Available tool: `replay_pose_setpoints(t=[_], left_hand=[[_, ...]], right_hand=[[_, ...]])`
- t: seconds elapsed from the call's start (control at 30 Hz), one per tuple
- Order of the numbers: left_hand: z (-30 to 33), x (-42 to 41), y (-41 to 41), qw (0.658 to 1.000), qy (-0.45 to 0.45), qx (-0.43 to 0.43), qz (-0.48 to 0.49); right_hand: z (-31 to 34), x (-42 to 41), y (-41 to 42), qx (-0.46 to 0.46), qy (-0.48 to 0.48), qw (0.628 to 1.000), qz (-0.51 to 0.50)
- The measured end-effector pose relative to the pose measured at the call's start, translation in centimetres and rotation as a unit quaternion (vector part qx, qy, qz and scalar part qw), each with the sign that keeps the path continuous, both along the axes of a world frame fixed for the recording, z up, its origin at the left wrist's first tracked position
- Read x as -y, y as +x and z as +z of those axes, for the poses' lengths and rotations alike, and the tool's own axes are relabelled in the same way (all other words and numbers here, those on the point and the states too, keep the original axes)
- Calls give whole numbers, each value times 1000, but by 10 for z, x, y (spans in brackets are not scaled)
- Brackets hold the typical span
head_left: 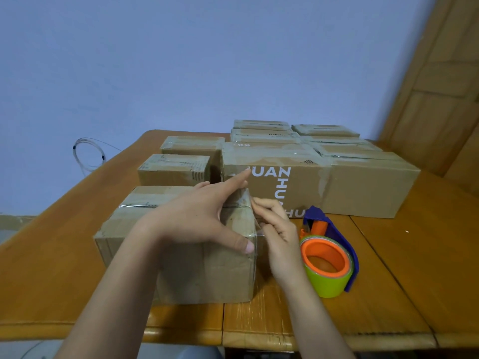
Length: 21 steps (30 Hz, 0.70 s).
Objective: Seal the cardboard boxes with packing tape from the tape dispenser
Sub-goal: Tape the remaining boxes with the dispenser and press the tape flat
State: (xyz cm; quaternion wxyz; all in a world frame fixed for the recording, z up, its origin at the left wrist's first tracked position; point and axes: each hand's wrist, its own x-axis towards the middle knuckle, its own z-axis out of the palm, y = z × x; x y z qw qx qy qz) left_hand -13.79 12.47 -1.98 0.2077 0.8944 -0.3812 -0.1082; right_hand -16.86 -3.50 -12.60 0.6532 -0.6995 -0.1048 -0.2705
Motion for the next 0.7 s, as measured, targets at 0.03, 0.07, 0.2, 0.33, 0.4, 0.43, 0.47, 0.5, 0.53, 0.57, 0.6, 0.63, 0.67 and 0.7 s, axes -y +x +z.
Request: replay_pose_setpoints(t=[0.03,0.07,0.2,0.33,0.4,0.43,0.47,0.5,0.53,0.57,0.6,0.63,0.67,0.7], left_hand=[[-1,0,1,1000,0,0,1],[-1,-1,2,1000,2,0,2],[-1,-1,2,1000,2,4,2],[-2,-2,1,1000,-7,2,3],[-2,-2,1,1000,-12,0,6],[-3,-2,1,1000,-13,-2,7],[-3,-2,2,1000,-13,-3,9],[-3,-2,1,1000,-14,-3,9],[-2,-2,1,1000,-14,-3,8],[-2,-2,0,1000,-14,-2,7],[-1,-2,-1,1000,-15,-3,6],[-1,-2,-1,1000,-17,-3,6],[-1,-1,-1,1000,-21,-2,7],[-1,-1,0,1000,-24,0,8]], right_hand=[[-1,2,-2,-10,14,1000,8],[-1,3,-5,-17,28,999,11],[2,0,-24,3,92,995,-49],[11,-10,-49,72,55,994,-65],[10,-18,-55,77,26,994,-73],[8,-21,-57,75,20,994,-78],[5,-24,-58,72,21,994,-80],[3,-25,-58,69,29,994,-81],[2,-26,-59,66,37,994,-82],[1,-26,-59,65,43,993,-86],[0,-27,-60,64,45,993,-91],[0,-29,-61,64,44,992,-97],[0,-31,-62,65,44,992,-103],[0,-32,-63,66,45,991,-109]])
